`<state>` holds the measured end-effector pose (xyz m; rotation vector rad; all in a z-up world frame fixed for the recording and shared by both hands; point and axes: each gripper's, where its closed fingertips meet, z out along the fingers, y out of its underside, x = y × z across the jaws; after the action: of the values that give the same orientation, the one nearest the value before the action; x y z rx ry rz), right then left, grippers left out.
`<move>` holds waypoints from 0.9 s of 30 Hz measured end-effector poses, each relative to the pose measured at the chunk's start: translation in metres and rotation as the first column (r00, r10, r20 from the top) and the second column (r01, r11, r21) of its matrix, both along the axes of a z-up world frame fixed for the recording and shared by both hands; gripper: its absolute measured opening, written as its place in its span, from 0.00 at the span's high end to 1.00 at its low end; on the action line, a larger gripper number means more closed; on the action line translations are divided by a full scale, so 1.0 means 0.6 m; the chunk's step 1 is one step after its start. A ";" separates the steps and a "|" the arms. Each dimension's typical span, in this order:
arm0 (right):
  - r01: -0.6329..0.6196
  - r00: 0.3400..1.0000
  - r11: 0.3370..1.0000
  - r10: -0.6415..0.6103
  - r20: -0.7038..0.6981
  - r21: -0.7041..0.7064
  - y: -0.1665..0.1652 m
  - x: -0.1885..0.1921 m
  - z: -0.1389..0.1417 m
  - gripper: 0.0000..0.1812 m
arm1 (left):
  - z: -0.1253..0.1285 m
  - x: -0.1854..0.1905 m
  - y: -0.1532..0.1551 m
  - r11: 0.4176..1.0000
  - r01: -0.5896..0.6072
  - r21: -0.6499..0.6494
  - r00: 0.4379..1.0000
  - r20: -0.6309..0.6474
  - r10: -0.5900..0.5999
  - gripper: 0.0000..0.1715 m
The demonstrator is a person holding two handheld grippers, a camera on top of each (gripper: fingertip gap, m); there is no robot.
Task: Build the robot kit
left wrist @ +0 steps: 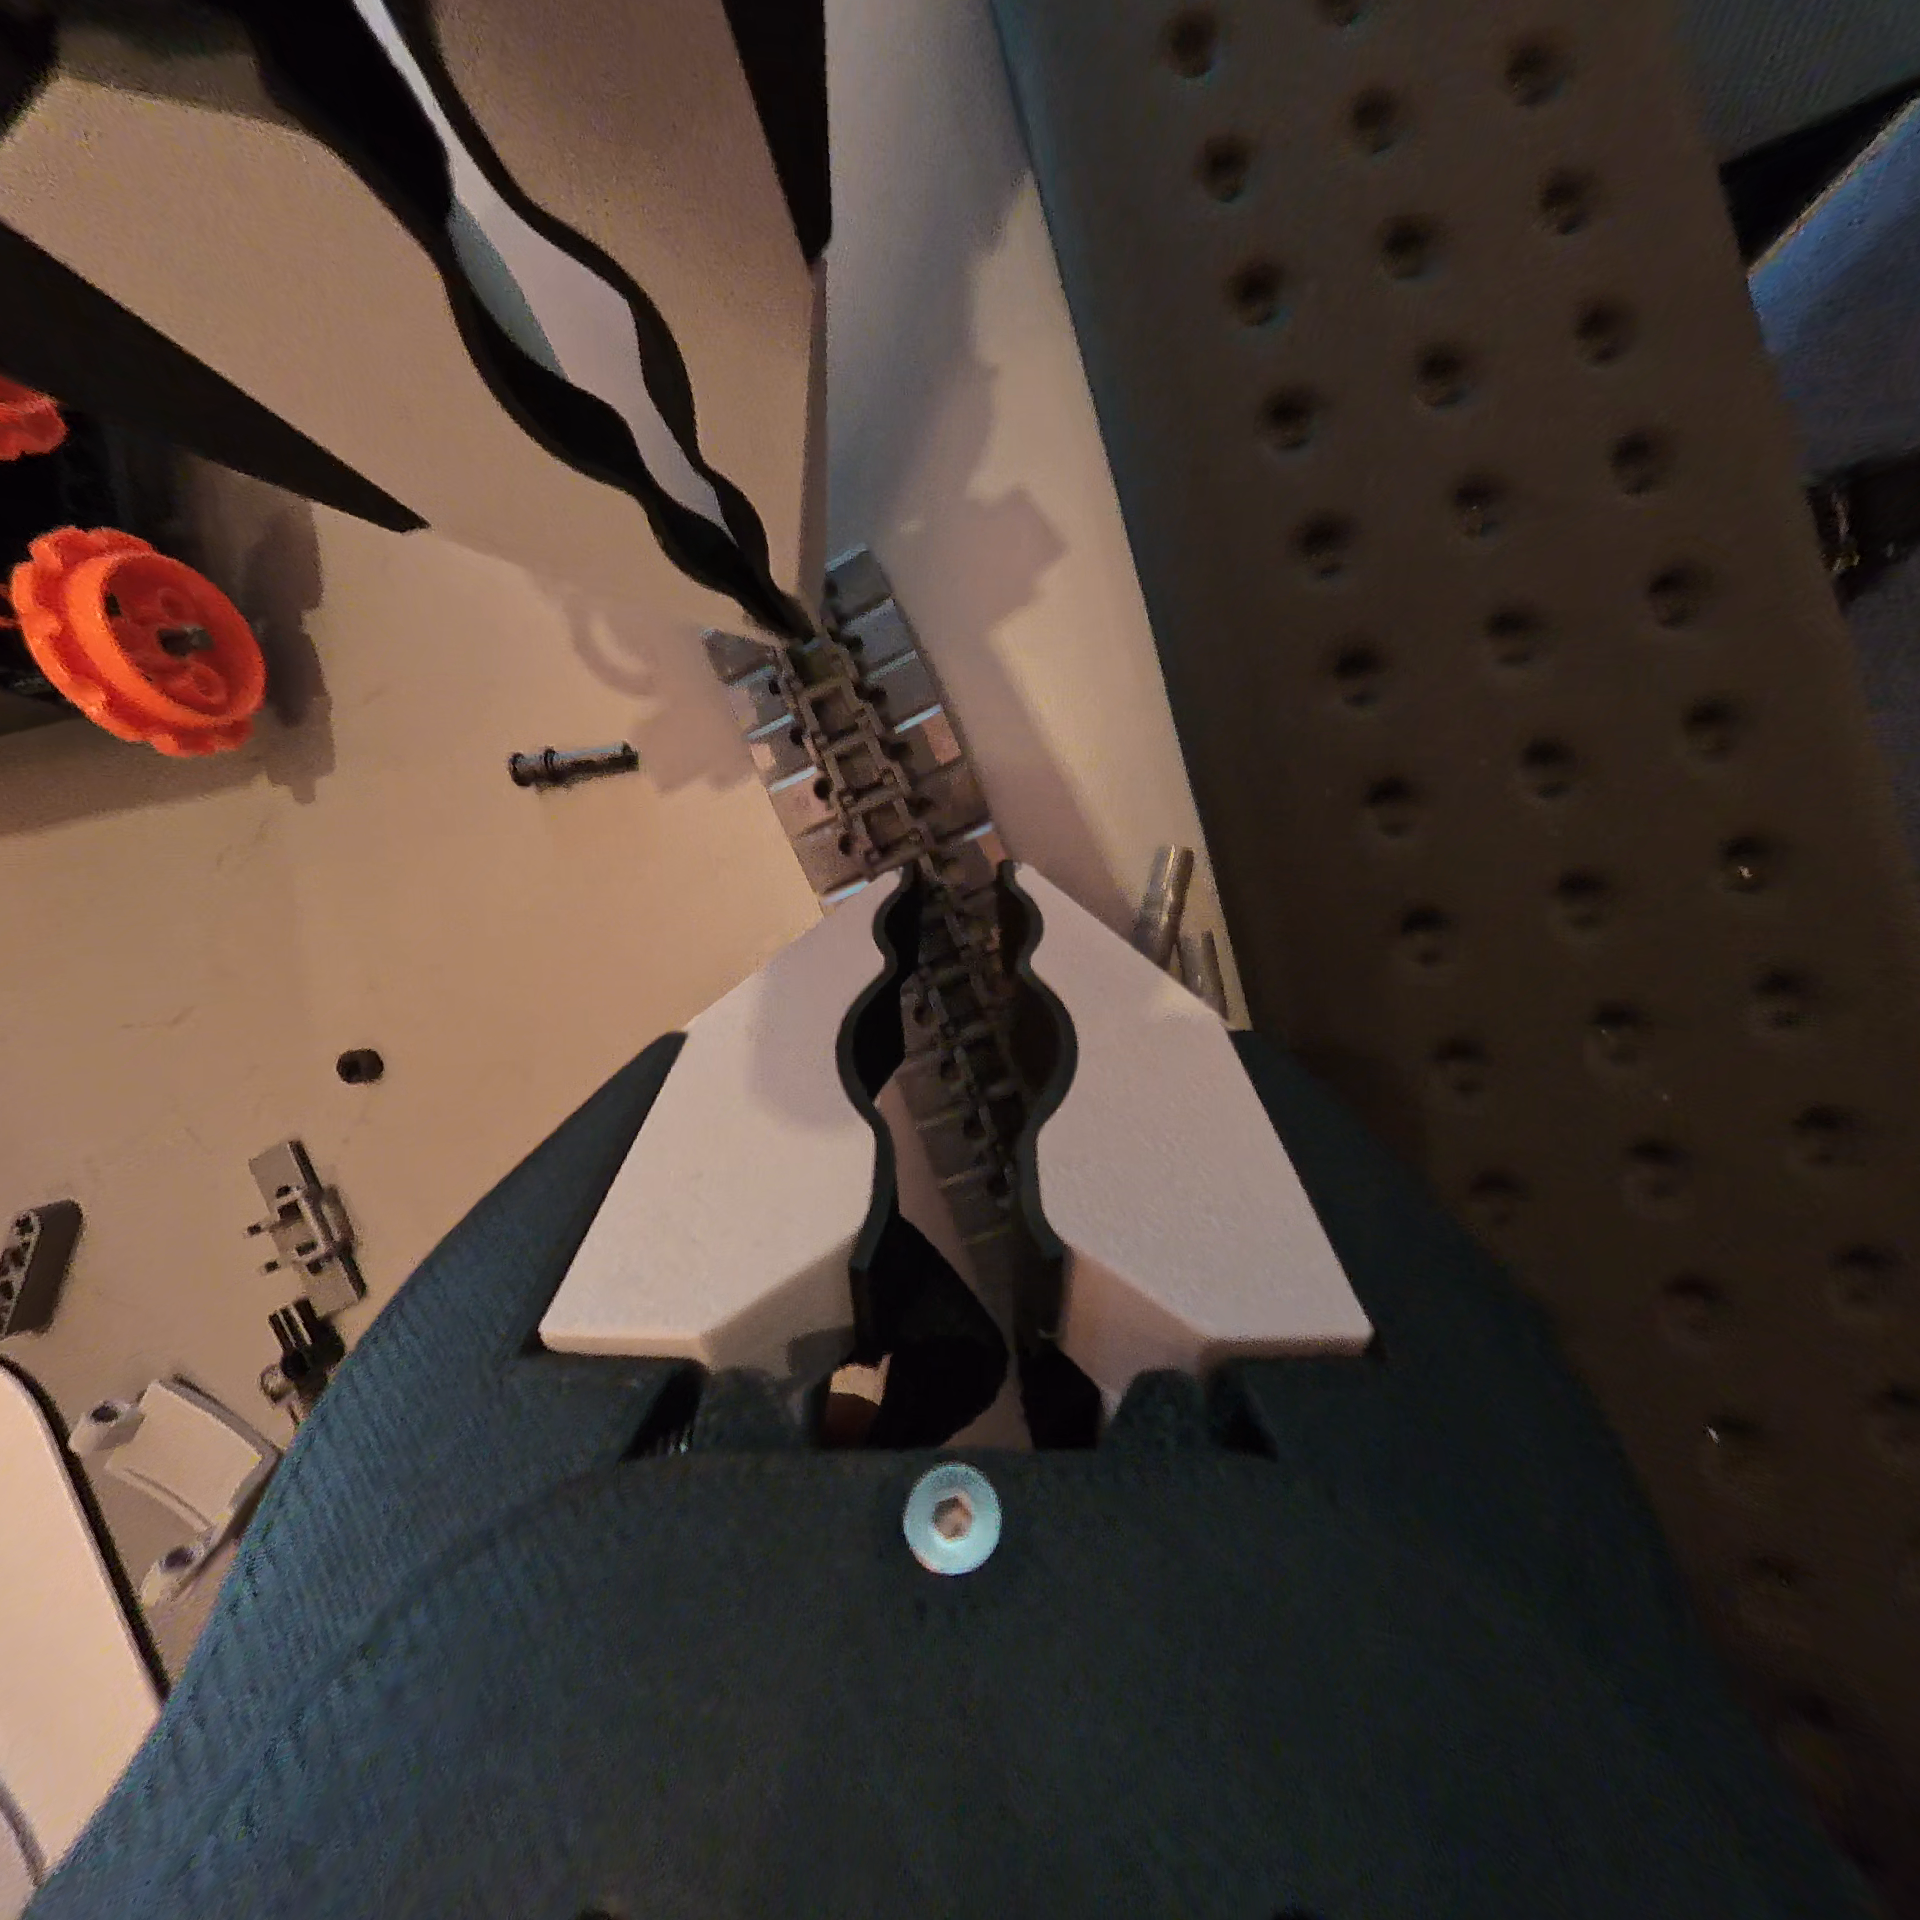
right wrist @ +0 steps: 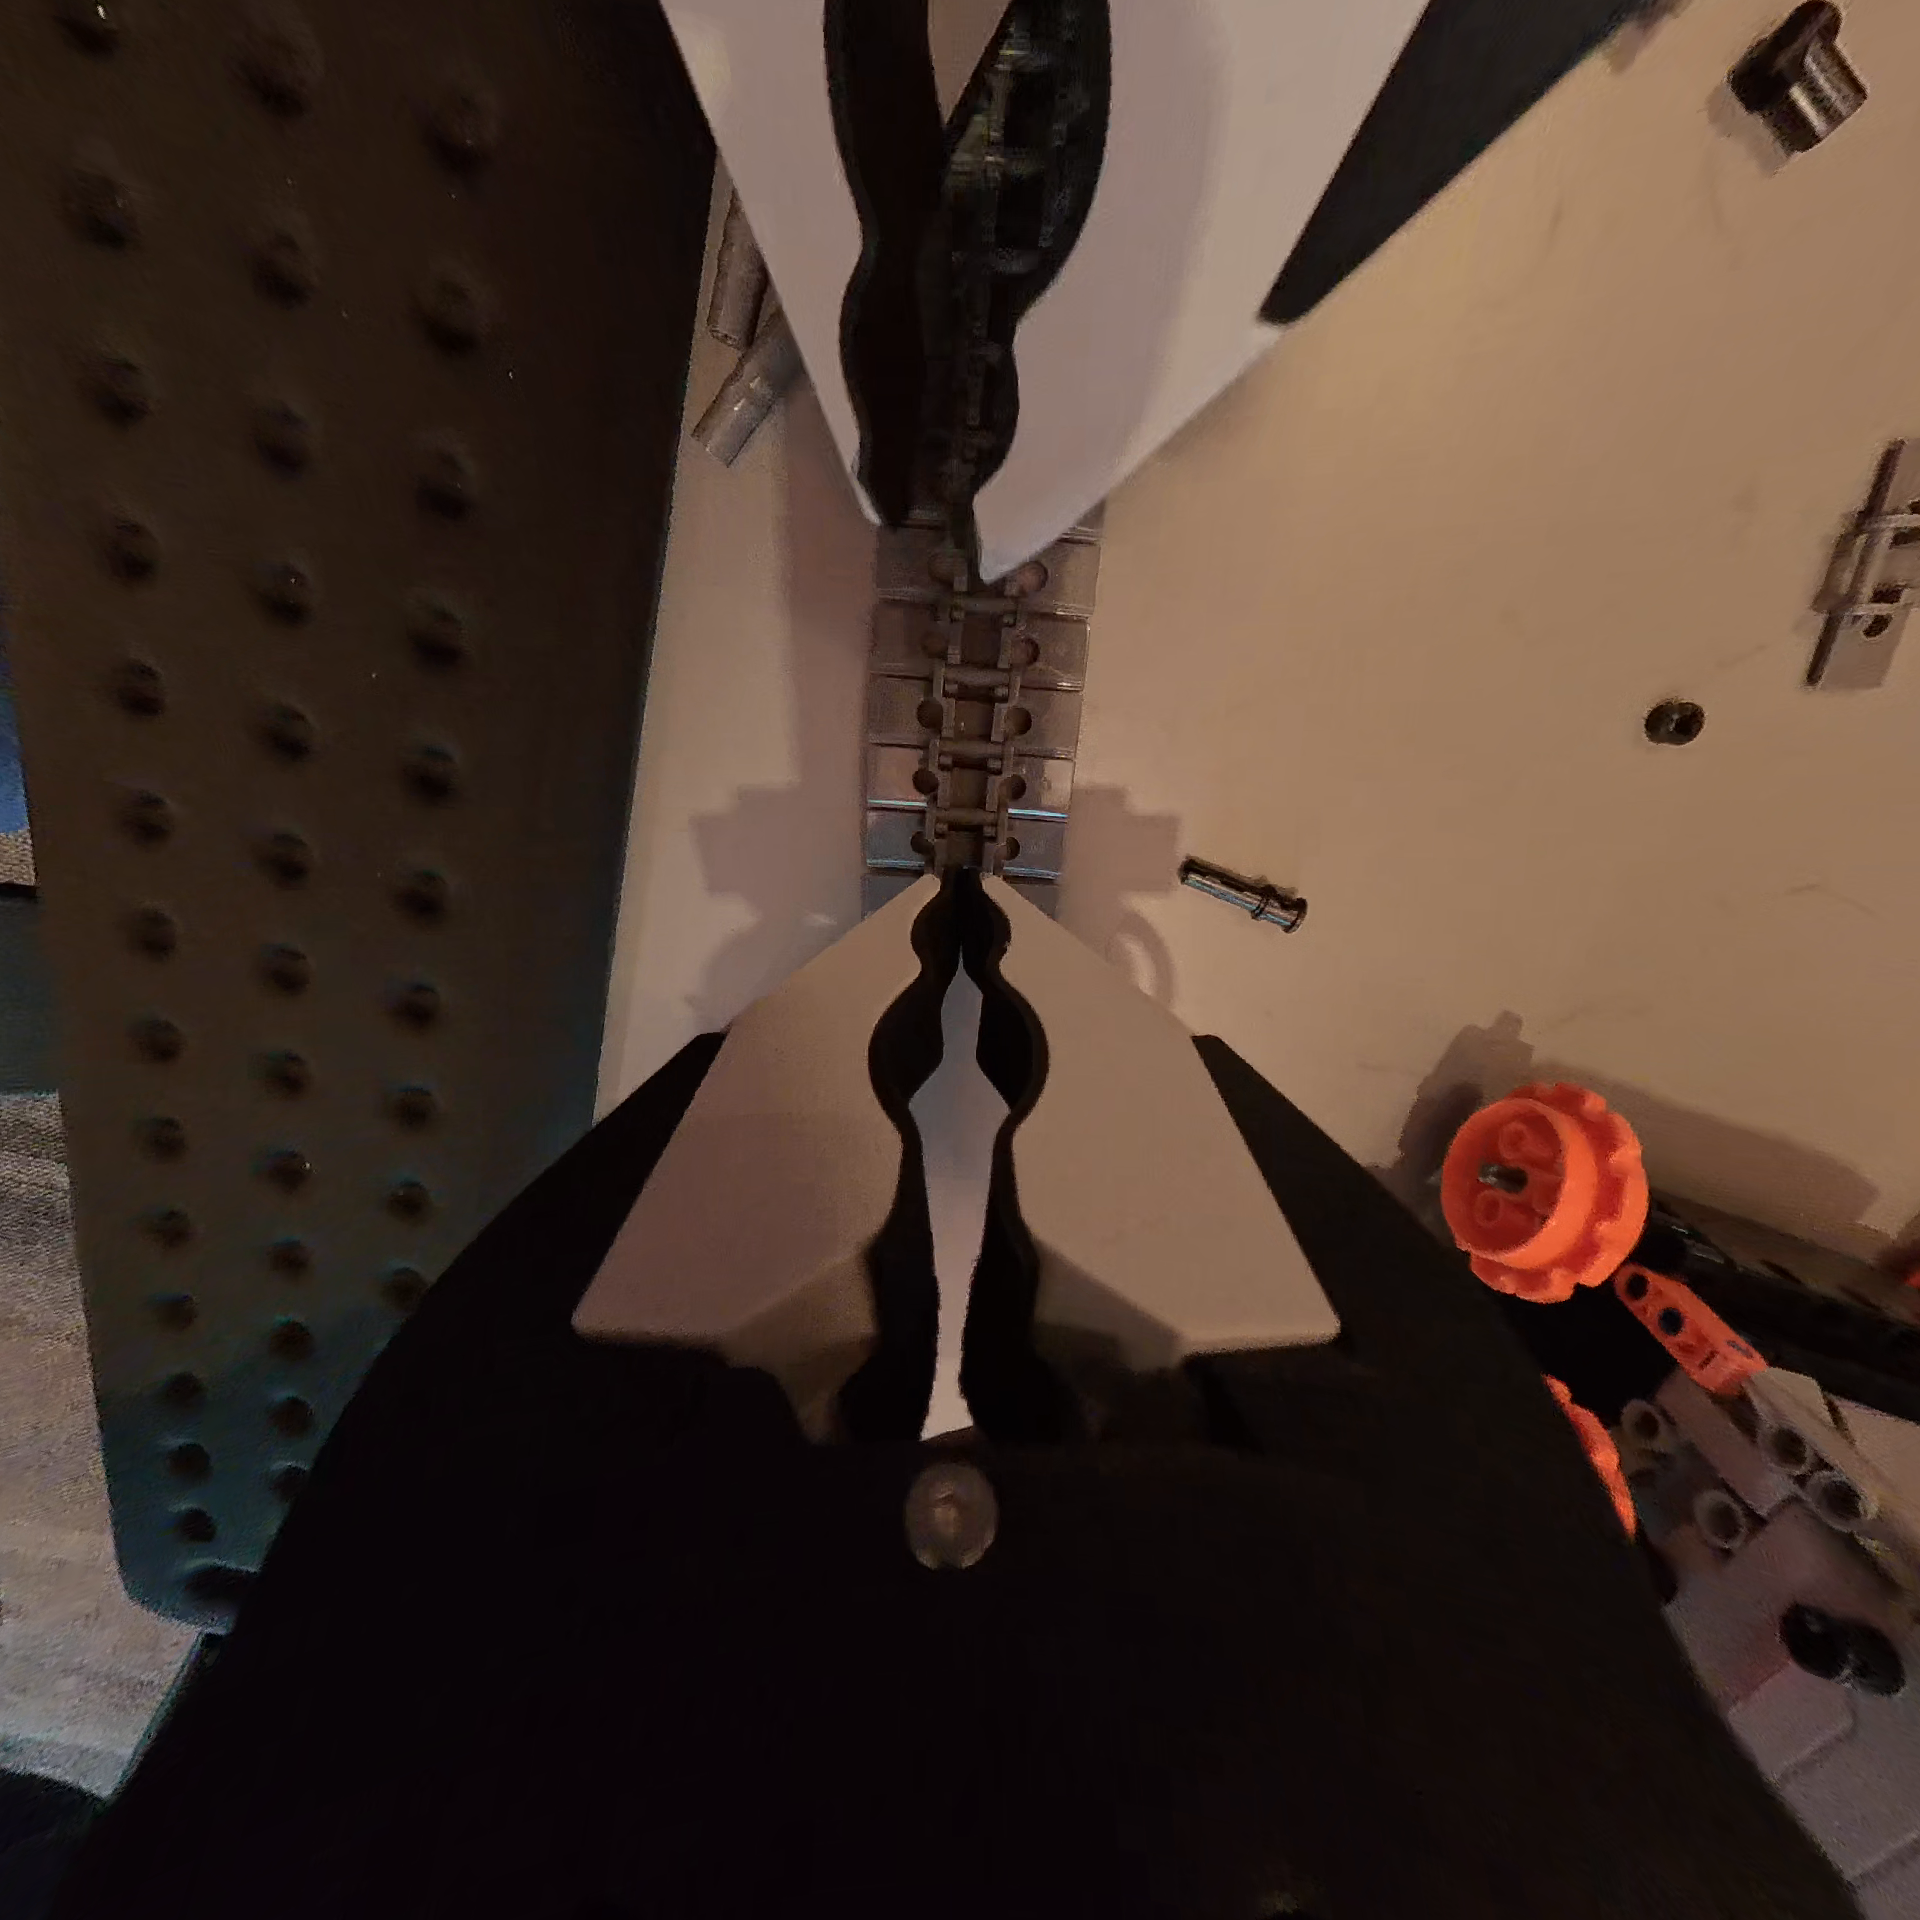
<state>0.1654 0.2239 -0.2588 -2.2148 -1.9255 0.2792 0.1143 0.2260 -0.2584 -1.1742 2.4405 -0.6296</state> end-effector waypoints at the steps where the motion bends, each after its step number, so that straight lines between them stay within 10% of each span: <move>1: 0.003 1.000 1.000 -0.003 0.010 -0.004 0.000 0.000 0.000 1.00 | 0.000 -0.005 0.002 1.000 -0.002 0.001 1.000 -0.008 0.002 0.92; 13: 0.096 0.980 0.989 -0.075 -0.183 0.109 0.018 -0.019 0.038 0.92 | 0.037 -0.101 0.156 0.958 -0.261 0.116 0.964 -0.025 0.266 0.90; 27: 0.178 0.955 0.962 -0.119 -0.271 0.206 0.073 -0.050 0.031 0.96 | -0.001 -0.106 0.199 0.929 -0.327 0.176 0.937 -0.068 0.342 0.91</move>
<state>0.1354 0.2679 -0.2404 -2.0471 -1.5623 0.2888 0.0509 0.3453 -0.2590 -1.5354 2.2374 -0.2721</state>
